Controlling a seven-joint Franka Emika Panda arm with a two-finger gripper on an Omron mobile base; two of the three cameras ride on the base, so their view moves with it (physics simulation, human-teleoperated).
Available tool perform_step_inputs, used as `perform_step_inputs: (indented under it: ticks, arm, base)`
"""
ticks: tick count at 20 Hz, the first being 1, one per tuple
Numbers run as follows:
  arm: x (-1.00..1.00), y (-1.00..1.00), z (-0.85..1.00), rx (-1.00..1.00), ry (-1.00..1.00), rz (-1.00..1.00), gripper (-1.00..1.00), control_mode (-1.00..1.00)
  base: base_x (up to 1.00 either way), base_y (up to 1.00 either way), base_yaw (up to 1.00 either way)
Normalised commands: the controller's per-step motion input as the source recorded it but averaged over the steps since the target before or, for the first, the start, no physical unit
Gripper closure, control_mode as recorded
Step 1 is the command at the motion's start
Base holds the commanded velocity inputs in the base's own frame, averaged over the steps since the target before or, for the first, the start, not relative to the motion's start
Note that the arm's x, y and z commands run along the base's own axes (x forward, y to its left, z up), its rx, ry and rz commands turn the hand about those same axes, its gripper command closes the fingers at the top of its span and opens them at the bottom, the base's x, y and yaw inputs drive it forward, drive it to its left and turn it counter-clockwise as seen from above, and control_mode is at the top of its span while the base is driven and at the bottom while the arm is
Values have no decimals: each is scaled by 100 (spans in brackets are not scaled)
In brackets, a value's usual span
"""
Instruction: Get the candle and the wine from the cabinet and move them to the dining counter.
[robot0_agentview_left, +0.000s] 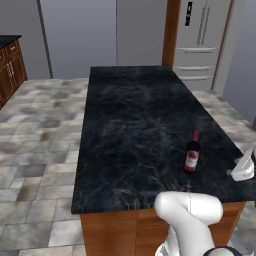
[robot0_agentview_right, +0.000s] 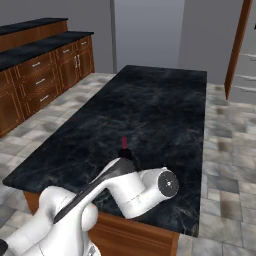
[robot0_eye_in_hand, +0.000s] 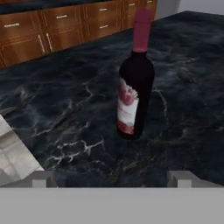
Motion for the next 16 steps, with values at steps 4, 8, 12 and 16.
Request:
perform_step_inputs:
  ticks: [4, 8, 12, 16]
  arm:
    - [-30, 11, 46, 0, 4, -21, -100, -100]
    - [-32, 8, 43, 0, 10, -15, -100, -100]
    - [-41, 4, 38, 5, 6, -9, -100, -100]
    - [-41, 5, 35, 6, 8, -8, -100, -100]
  base:
    - [0, 0, 0]
    - [0, 0, 0]
    - [0, 0, 0]
    - [0, 0, 0]
